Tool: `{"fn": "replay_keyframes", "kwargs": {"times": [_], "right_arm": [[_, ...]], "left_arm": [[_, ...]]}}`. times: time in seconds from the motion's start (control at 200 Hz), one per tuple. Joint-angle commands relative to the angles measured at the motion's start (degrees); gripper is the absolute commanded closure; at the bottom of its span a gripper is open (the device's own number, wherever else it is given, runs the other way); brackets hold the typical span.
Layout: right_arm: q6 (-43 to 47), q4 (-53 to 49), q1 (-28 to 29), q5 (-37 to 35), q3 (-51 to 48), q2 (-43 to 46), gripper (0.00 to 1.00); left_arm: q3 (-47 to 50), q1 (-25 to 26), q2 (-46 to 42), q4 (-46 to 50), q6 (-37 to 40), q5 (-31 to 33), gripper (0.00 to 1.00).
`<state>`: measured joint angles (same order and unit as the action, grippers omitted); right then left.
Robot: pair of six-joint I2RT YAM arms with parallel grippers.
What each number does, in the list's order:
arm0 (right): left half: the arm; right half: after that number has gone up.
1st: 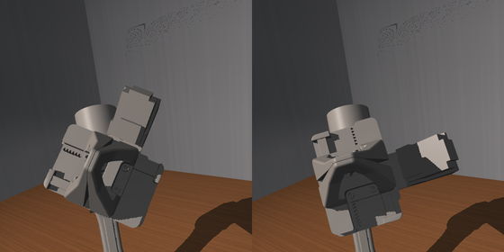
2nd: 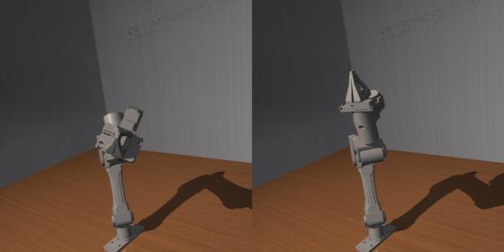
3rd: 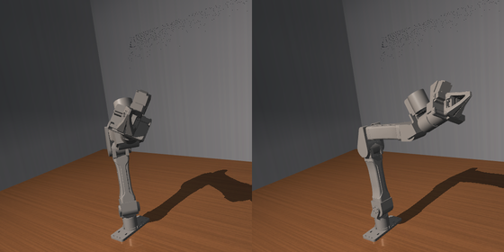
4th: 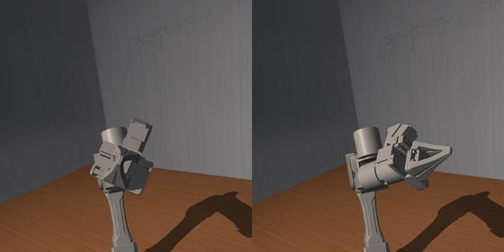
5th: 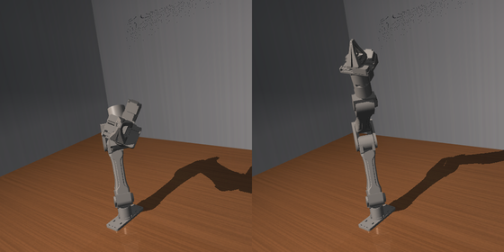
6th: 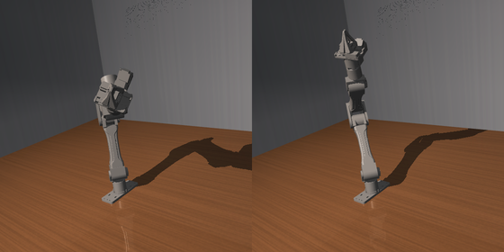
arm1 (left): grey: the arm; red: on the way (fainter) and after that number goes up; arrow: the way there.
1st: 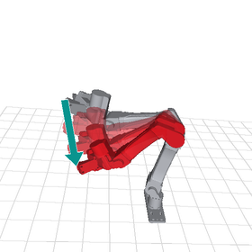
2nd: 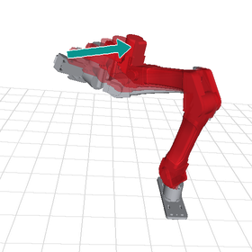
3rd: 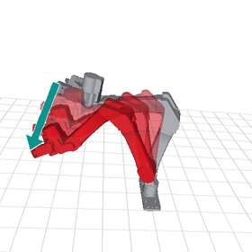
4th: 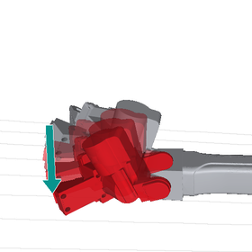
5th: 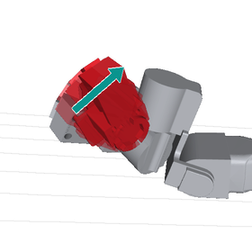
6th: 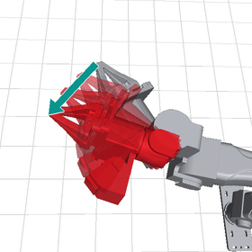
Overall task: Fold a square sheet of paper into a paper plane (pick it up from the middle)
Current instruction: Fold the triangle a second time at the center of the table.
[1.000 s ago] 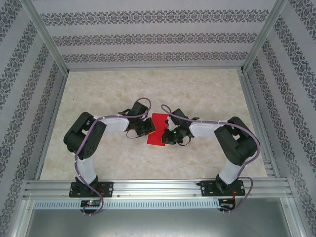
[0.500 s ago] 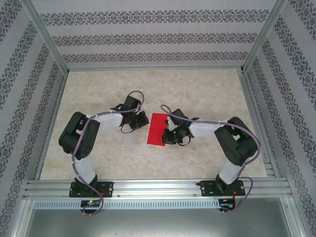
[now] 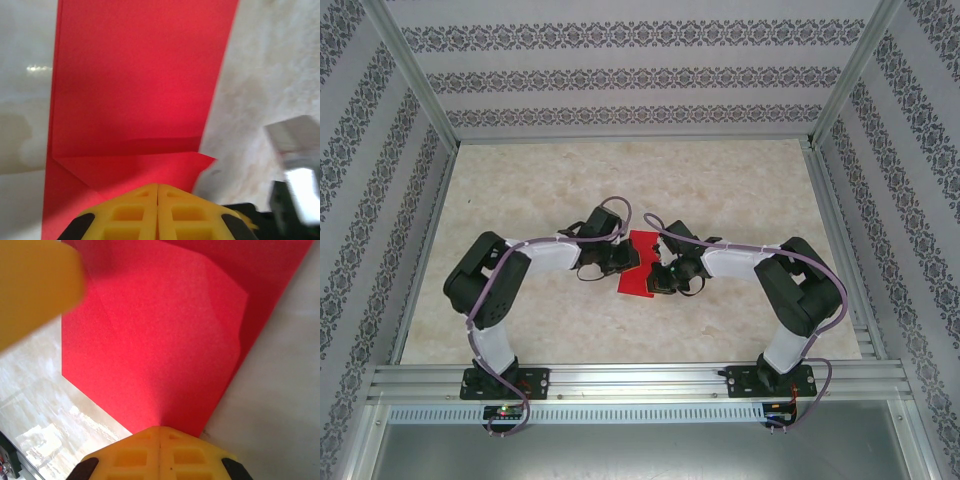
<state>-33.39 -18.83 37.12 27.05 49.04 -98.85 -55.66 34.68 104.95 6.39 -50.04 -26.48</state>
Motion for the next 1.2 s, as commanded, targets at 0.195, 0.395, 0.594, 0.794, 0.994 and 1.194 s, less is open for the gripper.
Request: {"fn": "replay_keyframes", "kwargs": {"times": [0.195,0.395,0.594,0.794,0.994,1.194], "right_arm": [[1.14,-3.54,1.06,0.02,0.58,-0.21,0.96],[1.44,-5.97,1.72,0.26,-1.23,-0.11,0.96],[0.2,-6.81,2.09,-0.29,-5.14,2.03,0.96],[0.2,-8.46,2.05,-2.1,-5.26,4.41,0.96],[-2.42,-4.61,-1.17,-4.73,-1.46,10.22,0.93],[-3.84,0.08,-7.33,-5.69,0.9,13.29,0.72]], "left_arm": [[-3.11,0.61,4.96,8.17,-1.29,5.71,0.91],[-3.98,0.58,6.97,14.73,-2.63,10.02,0.92],[-3.93,0.57,7.66,15.66,-3.16,10.73,0.92],[-4.33,0.57,7.25,14.48,-3.03,9.47,0.91],[-6.99,0.66,4.07,12.33,-1.15,5.4,0.85],[-10.12,0.41,-2.36,14.27,-0.32,5.0,0.64]]}}
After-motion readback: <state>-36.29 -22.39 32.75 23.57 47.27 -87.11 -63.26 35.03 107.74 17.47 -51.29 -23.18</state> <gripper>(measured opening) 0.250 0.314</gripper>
